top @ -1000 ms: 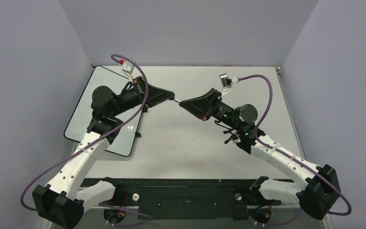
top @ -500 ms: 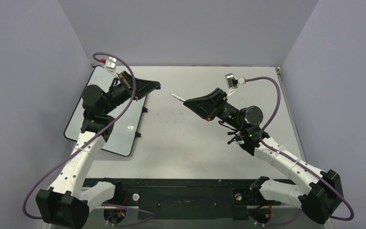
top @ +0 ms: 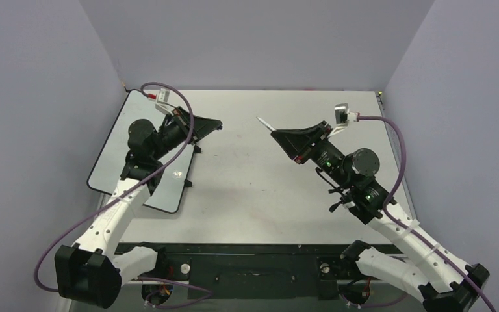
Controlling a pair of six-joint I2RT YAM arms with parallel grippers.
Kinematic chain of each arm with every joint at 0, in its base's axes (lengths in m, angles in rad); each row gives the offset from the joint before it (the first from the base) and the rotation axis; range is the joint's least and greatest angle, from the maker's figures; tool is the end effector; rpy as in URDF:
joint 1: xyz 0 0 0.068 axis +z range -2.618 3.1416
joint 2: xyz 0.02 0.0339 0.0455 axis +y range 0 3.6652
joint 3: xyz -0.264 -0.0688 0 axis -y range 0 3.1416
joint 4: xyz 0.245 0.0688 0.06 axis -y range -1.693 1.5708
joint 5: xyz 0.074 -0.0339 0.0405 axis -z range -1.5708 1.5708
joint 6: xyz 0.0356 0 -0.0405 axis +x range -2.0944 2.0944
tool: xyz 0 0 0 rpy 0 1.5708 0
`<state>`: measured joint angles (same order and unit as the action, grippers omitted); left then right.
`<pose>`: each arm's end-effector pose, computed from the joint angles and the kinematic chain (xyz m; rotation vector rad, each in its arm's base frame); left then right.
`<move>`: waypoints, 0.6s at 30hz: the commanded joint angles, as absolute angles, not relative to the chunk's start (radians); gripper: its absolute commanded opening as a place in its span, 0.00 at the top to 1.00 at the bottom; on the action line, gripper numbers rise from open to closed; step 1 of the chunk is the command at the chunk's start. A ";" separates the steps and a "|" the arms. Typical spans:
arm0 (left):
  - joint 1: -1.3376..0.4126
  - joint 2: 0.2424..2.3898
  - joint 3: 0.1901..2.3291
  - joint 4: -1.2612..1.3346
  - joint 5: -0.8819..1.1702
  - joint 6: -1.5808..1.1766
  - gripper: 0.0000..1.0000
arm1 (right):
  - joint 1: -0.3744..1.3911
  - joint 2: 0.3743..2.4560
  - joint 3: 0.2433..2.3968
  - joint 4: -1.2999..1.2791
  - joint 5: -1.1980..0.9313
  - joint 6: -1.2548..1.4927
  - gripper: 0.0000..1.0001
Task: Write a sentence on the whiteboard
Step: Place the pen cap at the center of the board.
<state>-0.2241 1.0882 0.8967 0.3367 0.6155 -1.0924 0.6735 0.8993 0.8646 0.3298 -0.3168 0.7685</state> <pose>0.2406 -0.0759 0.3745 -0.1342 1.6370 -1.4785 0.1540 0.1371 0.4030 -0.2351 1.4142 1.4163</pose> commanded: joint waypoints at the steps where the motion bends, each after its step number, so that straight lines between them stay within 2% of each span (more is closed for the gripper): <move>1: -0.309 1.141 0.879 0.324 0.507 -0.998 1.00 | 0.667 0.824 0.925 0.209 -0.126 0.644 1.00; 10: -0.530 1.336 0.817 0.454 0.271 -0.895 1.00 | 0.667 0.767 0.955 0.094 -0.008 0.600 1.00; 18: -0.716 1.743 0.880 0.654 0.166 -0.875 1.00 | 0.668 0.703 0.948 0.017 0.070 0.579 1.00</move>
